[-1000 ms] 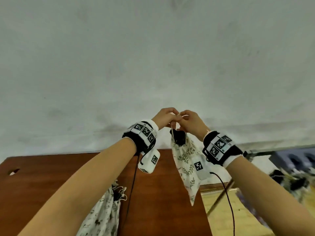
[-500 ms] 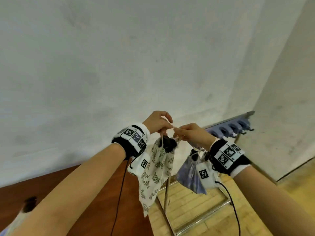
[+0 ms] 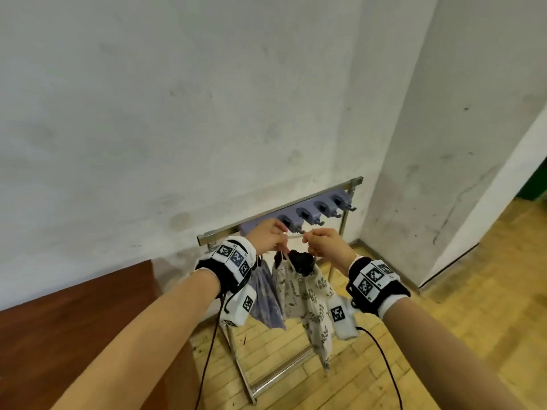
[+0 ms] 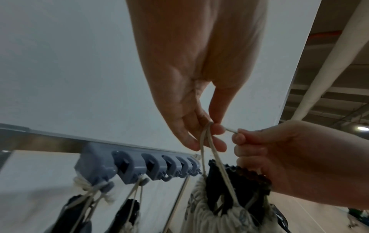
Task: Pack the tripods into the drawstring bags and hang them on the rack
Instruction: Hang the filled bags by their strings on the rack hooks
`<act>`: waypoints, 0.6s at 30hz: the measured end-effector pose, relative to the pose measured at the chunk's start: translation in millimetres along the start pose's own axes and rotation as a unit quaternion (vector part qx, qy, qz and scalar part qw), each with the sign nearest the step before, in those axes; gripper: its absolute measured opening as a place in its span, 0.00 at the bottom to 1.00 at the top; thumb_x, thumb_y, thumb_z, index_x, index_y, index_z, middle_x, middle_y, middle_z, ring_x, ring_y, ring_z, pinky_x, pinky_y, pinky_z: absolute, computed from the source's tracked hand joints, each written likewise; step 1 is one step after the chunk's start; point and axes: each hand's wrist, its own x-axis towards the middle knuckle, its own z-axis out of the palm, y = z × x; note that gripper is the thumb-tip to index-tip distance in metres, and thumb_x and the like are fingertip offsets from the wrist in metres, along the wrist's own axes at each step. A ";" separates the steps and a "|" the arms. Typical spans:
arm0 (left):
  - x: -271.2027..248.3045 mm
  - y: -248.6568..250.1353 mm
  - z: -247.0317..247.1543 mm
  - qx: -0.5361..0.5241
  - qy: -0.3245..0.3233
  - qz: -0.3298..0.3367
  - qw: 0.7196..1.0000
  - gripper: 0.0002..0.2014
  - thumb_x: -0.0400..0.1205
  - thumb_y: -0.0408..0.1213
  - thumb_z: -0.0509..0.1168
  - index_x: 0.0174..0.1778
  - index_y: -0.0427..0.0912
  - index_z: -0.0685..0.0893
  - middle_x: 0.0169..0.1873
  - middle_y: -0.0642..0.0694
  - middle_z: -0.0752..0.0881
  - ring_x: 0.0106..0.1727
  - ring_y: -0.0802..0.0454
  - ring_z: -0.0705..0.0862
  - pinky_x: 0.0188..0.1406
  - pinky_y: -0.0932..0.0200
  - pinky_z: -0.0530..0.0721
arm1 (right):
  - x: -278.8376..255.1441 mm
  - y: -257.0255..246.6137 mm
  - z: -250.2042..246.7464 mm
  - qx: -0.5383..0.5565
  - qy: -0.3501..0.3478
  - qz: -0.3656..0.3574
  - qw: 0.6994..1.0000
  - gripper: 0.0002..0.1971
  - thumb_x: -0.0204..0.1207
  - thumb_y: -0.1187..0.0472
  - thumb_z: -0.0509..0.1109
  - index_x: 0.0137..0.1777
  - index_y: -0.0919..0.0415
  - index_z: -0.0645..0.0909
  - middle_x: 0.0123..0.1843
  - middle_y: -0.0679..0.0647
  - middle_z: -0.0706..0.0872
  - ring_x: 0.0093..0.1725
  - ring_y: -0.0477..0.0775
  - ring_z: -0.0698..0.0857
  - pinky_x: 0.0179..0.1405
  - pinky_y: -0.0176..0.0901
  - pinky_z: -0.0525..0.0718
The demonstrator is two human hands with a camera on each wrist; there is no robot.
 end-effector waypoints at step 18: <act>163.5 -52.4 55.1 -0.015 -0.009 -0.096 0.995 0.11 0.78 0.21 0.64 0.49 0.37 0.71 0.40 0.40 0.86 0.39 0.46 0.87 0.30 0.62 0.80 | 135.9 86.5 -80.1 -0.071 -0.056 0.149 0.985 0.15 0.79 0.66 0.65 0.32 0.58 0.83 0.24 0.49 0.75 0.27 0.48 0.74 0.28 0.38 0.68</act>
